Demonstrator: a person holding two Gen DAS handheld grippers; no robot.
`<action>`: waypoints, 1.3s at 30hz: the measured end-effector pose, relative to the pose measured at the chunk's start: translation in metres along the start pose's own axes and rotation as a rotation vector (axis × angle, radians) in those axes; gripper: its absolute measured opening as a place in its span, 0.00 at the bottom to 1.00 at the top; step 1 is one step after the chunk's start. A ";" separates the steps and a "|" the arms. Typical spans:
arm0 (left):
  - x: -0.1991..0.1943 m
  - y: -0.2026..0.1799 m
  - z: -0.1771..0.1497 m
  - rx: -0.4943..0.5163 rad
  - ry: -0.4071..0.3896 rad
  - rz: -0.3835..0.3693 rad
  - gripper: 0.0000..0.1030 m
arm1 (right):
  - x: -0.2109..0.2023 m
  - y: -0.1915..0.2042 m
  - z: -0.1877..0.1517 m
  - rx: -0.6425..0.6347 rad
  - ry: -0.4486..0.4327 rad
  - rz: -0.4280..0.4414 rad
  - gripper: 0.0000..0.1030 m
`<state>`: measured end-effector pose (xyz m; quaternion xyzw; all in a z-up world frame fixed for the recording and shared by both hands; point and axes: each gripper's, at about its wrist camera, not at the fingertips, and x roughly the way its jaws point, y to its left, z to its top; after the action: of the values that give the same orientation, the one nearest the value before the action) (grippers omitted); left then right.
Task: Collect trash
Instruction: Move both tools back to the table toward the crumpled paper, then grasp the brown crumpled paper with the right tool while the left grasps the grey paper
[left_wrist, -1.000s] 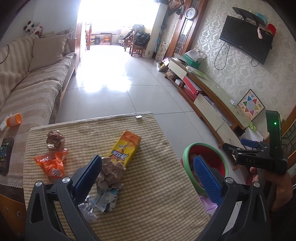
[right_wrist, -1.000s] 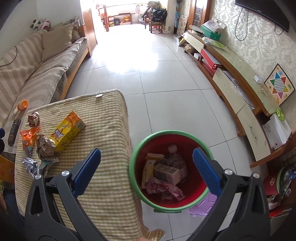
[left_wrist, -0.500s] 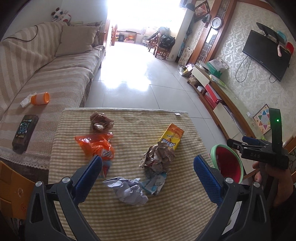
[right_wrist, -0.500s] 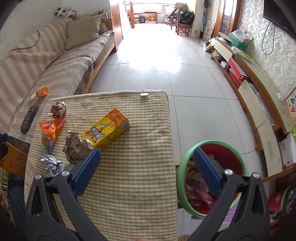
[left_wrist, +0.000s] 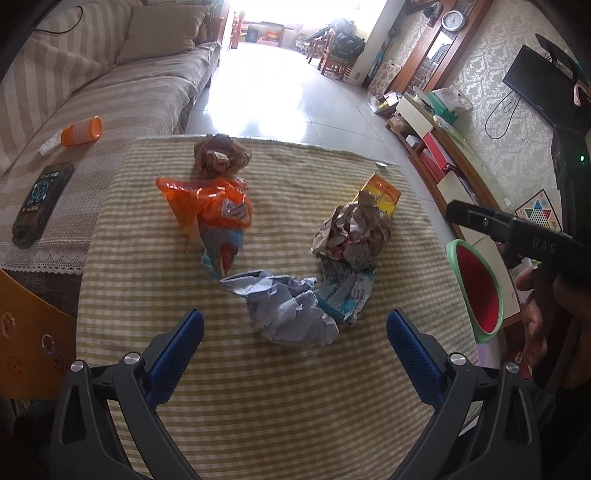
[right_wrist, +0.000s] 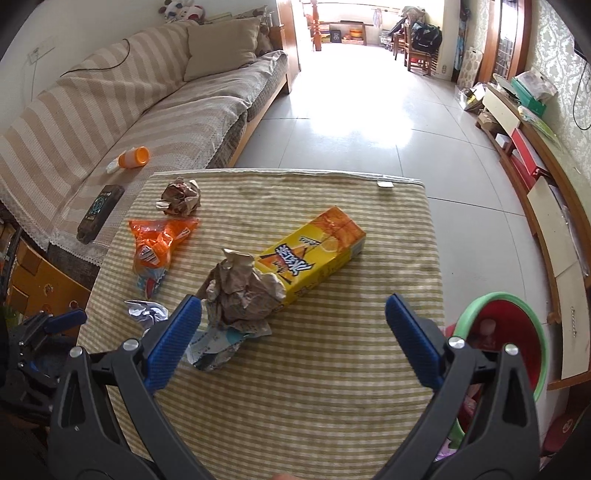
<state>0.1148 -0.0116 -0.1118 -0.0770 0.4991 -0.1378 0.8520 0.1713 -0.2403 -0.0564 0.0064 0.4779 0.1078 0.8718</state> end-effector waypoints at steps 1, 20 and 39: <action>0.006 0.000 -0.003 -0.001 0.012 -0.003 0.92 | 0.004 0.005 0.002 -0.013 0.003 0.000 0.95; 0.064 0.017 -0.012 -0.043 0.073 -0.008 0.91 | 0.090 0.043 -0.004 -0.135 0.134 0.012 0.87; 0.075 0.013 -0.010 -0.038 0.092 -0.014 0.50 | 0.089 0.048 -0.011 -0.159 0.159 0.070 0.57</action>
<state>0.1430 -0.0228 -0.1828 -0.0901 0.5396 -0.1376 0.8257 0.1999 -0.1770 -0.1314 -0.0547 0.5349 0.1761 0.8246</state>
